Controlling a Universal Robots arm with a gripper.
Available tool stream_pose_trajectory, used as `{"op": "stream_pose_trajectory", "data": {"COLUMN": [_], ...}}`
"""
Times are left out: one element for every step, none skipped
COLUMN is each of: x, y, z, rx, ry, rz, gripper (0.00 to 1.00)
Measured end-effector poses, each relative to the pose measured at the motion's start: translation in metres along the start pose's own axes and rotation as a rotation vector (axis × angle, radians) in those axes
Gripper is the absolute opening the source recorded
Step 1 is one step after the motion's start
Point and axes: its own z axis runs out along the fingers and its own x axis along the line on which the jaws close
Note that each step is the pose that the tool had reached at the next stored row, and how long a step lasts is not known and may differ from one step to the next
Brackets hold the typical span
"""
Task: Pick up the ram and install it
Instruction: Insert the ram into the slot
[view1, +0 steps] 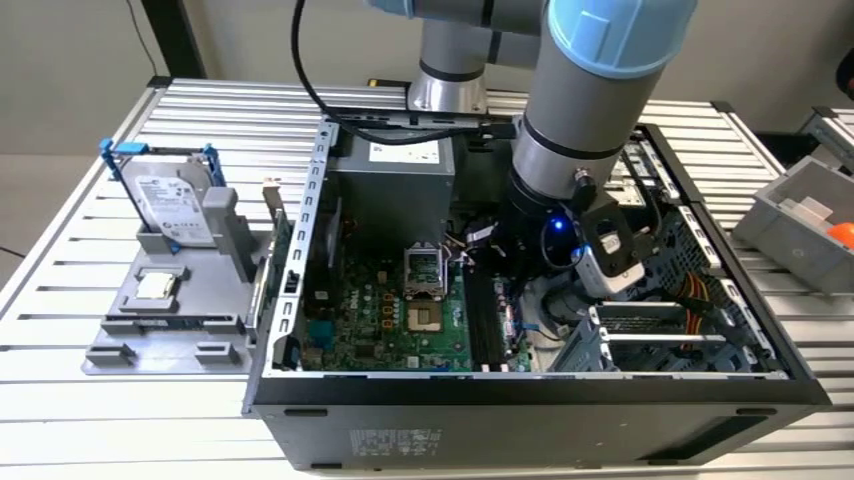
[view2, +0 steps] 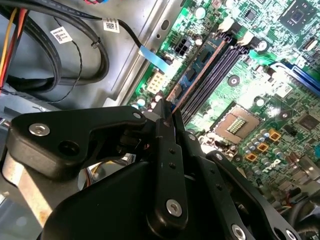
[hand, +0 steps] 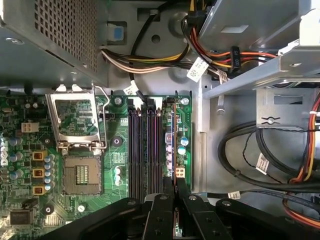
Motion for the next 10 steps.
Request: {"op": "stream_pose_trajectory", "data": {"x": [0.0001, 0.0001, 0.0001, 0.0002, 0.0003, 0.0007, 0.0009, 0.0009, 0.0009, 0.0009], "y": [0.0000, -0.0001, -0.0001, -0.0001, -0.0002, -0.0002, -0.0002, -0.0002, -0.0001, -0.0002], "z": [0.0013, 0.0022, 0.0025, 0.0029, 0.0034, 0.0036, 0.0038, 0.0039, 0.0040, 0.0040], "rx": [0.0002, 0.0004, 0.0006, 0.0007, 0.0007, 0.0009, 0.0009, 0.0008, 0.0008, 0.0008], "ry": [0.0000, 0.0000, 0.0000, 0.0000, 0.0000, 0.0000, 0.0000, 0.0001, 0.0002, 0.0004], "rz": [0.000, 0.000, 0.000, 0.000, 0.000, 0.000, 0.000, 0.000, 0.000, 0.000], "gripper": [0.00, 0.00, 0.00, 0.00, 0.00, 0.00, 0.00, 0.00, 0.00, 0.00]}}
